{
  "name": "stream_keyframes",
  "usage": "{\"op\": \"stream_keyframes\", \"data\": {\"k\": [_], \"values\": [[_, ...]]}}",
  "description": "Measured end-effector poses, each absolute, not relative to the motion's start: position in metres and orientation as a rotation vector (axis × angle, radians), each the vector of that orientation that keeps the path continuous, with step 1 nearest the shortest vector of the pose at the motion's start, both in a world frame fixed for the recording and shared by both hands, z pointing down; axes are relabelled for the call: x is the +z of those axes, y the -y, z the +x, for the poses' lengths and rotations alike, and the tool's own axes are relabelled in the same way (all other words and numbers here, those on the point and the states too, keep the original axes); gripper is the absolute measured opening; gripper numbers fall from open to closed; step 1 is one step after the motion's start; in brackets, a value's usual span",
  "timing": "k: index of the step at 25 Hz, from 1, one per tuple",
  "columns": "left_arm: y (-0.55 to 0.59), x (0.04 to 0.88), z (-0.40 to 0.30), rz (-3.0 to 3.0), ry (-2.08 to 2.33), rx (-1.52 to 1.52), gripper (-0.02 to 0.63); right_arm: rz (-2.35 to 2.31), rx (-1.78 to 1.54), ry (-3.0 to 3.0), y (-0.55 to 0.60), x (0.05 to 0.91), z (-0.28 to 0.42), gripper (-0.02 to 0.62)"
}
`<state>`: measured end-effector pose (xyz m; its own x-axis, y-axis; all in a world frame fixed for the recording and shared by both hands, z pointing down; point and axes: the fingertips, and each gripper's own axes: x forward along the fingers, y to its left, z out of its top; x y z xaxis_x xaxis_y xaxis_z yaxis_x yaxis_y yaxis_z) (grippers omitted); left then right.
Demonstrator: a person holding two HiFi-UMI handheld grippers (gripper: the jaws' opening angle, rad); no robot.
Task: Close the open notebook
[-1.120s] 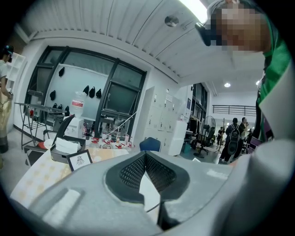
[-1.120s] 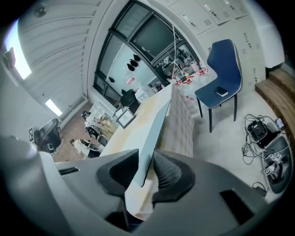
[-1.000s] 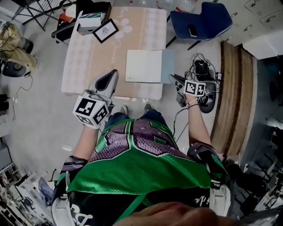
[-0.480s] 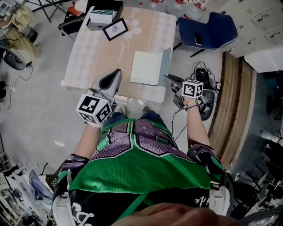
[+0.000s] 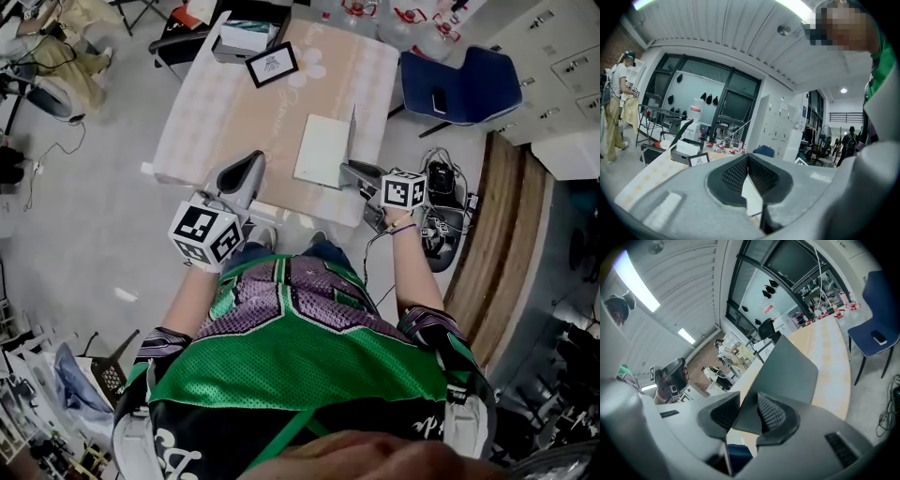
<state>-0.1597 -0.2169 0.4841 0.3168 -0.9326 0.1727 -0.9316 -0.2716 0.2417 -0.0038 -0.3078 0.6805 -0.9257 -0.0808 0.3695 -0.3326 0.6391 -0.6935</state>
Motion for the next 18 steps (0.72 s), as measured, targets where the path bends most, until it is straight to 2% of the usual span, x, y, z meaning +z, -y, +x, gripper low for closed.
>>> {"op": "stream_keyframes", "data": {"k": [6,18], "values": [[0.213,0.48,-0.169,2.28,1.694,-0.012,0.017,0.291,1.067,2.536,0.3,0.68,-0.031,0.123],[0.213,0.478,-0.173,2.303,1.68,-0.015,0.017,0.198,0.918,2.63,0.287,0.644,-0.071,0.123]]}}
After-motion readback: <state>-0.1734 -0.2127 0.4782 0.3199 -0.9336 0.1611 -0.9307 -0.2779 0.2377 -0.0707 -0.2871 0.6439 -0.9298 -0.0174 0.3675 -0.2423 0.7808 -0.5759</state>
